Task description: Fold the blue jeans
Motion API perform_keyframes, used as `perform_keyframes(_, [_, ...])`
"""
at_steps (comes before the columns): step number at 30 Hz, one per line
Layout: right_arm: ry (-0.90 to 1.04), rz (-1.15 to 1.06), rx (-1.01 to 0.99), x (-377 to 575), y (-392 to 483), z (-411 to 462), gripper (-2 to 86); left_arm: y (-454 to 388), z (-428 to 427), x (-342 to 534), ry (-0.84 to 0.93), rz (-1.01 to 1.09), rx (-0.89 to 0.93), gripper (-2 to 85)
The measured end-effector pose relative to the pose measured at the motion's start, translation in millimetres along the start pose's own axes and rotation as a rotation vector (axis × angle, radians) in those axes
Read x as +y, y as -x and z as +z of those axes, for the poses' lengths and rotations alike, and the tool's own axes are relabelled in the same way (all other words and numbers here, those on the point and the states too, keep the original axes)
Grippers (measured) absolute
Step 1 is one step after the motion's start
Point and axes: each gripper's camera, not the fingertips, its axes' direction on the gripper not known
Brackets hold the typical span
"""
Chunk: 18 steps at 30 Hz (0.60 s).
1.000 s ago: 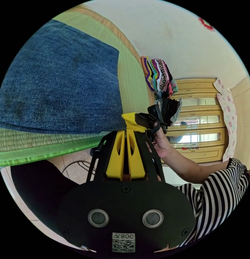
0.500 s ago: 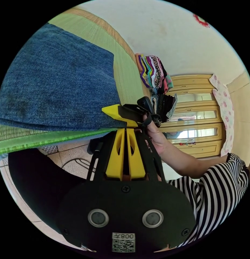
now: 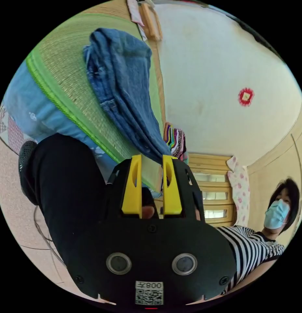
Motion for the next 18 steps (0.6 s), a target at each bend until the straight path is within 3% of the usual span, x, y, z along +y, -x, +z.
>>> perform_keyframes(5, [-0.002,-0.030,0.006,5,26,-2,4.8,45,-35,-12,-0.194,-0.159,0.177,13.6])
perform_keyframes(18, [-0.008,-0.086,0.042,36,61,-17,4.6,67,-41,-52,-0.270,-0.207,0.144,14.5])
